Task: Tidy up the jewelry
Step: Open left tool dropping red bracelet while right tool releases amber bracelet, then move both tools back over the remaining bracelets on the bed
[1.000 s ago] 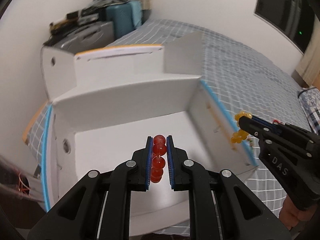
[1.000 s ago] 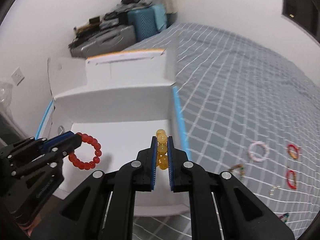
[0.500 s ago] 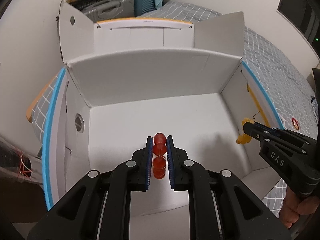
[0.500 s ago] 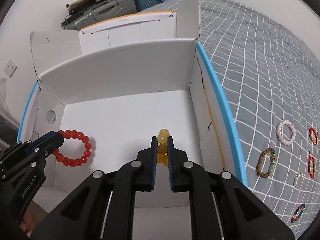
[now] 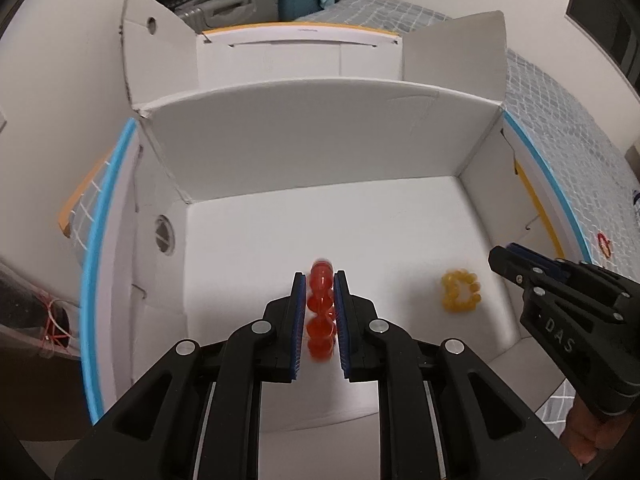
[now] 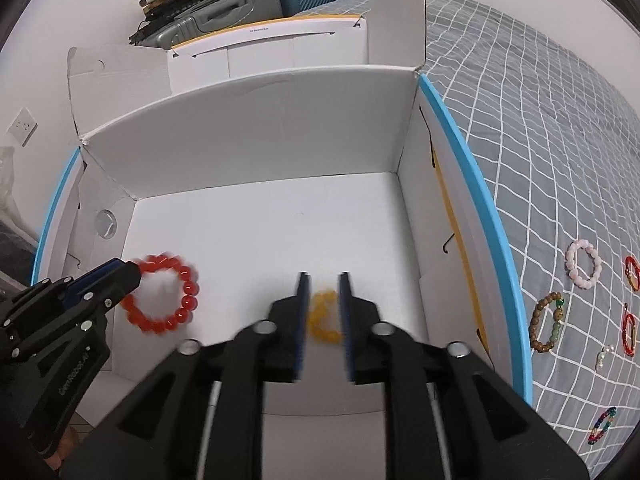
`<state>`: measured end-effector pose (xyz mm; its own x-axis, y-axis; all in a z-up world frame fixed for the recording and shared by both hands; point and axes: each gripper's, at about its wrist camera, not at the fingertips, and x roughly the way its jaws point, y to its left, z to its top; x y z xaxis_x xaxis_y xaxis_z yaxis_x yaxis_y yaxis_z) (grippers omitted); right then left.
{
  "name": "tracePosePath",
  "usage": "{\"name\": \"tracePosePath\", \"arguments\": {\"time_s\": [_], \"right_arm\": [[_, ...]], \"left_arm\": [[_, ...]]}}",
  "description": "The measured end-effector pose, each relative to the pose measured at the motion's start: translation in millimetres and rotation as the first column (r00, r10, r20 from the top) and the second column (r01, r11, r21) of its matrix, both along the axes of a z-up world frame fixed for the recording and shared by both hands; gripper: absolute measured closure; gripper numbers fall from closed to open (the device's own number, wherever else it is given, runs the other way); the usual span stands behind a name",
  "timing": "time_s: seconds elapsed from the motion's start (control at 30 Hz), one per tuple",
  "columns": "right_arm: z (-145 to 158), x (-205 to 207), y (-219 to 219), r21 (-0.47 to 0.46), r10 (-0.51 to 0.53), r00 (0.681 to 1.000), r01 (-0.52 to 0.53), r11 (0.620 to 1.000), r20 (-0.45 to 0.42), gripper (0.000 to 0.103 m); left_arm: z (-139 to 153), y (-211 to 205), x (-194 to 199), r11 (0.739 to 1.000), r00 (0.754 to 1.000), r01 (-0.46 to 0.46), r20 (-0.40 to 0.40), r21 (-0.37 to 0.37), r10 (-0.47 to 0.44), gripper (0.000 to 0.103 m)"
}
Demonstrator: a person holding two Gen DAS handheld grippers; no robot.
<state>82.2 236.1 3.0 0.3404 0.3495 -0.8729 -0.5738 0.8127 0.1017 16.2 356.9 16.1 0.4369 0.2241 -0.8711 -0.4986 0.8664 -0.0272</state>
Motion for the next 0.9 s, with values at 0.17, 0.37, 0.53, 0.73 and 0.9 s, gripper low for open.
{"name": "tracePosePath", "arguments": {"time_s": [0.17, 0.37, 0.53, 0.73, 0.9], "right_arm": [[19.3, -8.1, -4.2, 0.025, -0.002, 0.999, 0.001, 1.0, 0.044, 0.049], [56.4, -23.5, -29.8, 0.078, -0.074, 0.983, 0.062, 0.995, 0.166, 0.007], [82.6, -32.4, -56.9, 0.104, -0.102, 0.971, 0.081, 0.991, 0.214, 0.007], [104.7, -43.7, -91.4, 0.128, -0.137, 0.955, 0.106, 0.986, 0.263, 0.007], [113.4, -48.0, -127.1, 0.143, -0.178, 0.944, 0.142, 0.979, 0.278, 0.007]], "left_arm": [[15.7, 4.5, -10.6, 0.999, 0.999, -0.038, 0.034, 0.024, 0.038, 0.052], [38.9, -1.5, -28.8, 0.999, 0.993, -0.046, 0.109, 0.026, 0.043, 0.017], [55.9, -16.5, -38.6, 0.999, 0.987, -0.039, 0.155, 0.037, 0.033, 0.011], [76.1, -41.5, -41.8, 0.996, 0.984, -0.019, 0.179, 0.092, 0.002, 0.006], [88.9, -60.7, -41.9, 0.997, 0.978, -0.001, 0.207, 0.083, -0.016, 0.006]]}}
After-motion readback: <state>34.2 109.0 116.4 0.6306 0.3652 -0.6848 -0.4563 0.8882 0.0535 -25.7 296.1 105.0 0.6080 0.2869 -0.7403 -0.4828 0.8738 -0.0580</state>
